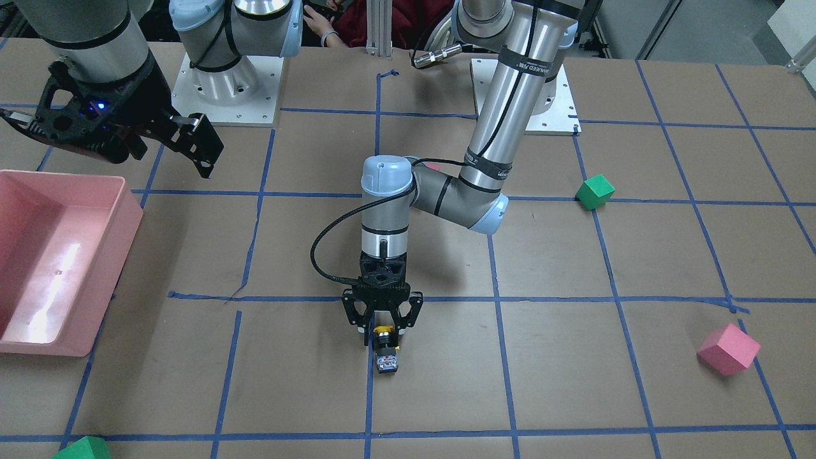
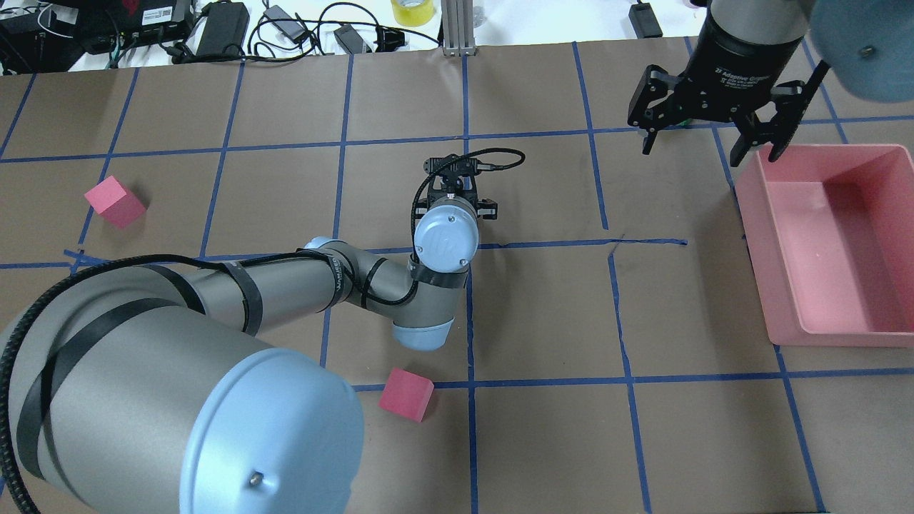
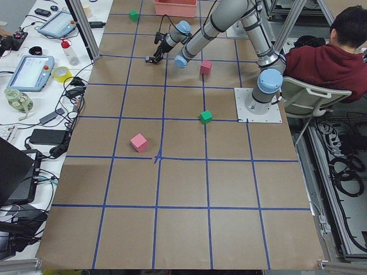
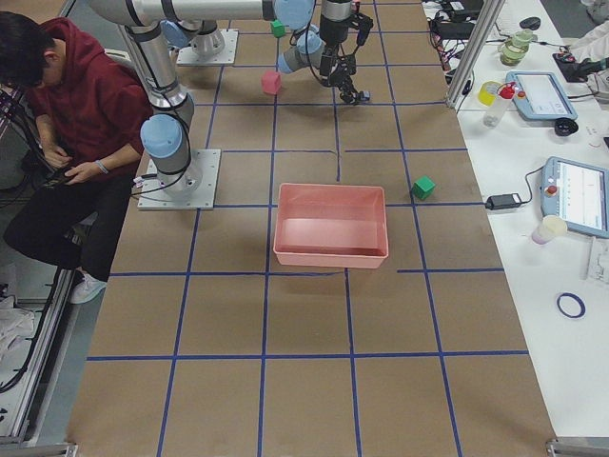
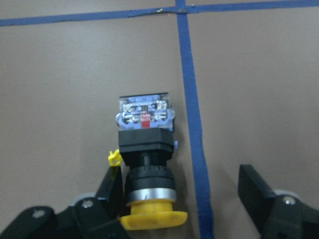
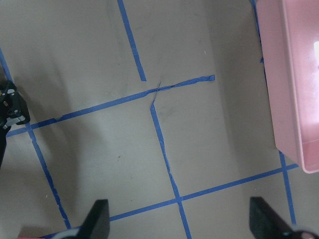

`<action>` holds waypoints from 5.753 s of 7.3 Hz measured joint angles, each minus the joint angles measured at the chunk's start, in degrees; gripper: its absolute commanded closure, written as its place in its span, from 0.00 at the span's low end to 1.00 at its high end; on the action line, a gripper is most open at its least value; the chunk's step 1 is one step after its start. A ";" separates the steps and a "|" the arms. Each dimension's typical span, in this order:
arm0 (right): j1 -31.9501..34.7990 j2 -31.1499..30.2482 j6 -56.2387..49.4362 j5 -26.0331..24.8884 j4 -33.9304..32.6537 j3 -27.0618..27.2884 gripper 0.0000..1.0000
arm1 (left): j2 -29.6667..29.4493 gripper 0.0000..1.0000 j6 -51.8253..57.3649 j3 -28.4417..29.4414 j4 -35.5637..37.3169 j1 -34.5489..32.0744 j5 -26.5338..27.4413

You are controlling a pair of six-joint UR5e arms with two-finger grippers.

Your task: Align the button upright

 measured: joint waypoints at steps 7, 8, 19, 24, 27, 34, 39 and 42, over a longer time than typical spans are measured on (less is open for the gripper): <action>0.10 0.15 -0.59 0.55 -0.05 -0.07 0.00 | 12.93 1.00 -4.13 6.58 -35.11 3.72 -3.09; 0.10 0.18 -0.59 0.61 -0.14 -0.05 0.00 | 15.24 1.00 -9.41 10.41 -48.82 4.33 -5.37; 0.12 0.64 -0.02 -0.04 -0.64 0.86 0.00 | 4.86 0.94 -31.64 18.42 -79.69 18.22 -53.62; 0.13 1.42 0.09 0.64 -0.59 1.13 0.00 | 4.93 0.00 -31.71 16.77 -79.24 18.63 -54.28; 0.18 1.49 0.01 0.69 -0.53 1.12 0.00 | 7.32 0.00 -29.06 19.47 -79.18 18.58 -44.63; 0.31 1.48 -0.05 0.26 -3.21 0.87 0.00 | 34.00 0.00 8.49 12.33 -82.10 16.91 -19.07; 0.36 2.15 -0.48 0.33 -8.60 1.02 0.00 | 42.02 0.00 25.66 8.42 -73.99 19.51 -18.09; 0.36 3.55 -0.38 0.46 -9.34 1.00 0.00 | 42.18 0.00 27.17 9.90 -76.62 20.23 -18.11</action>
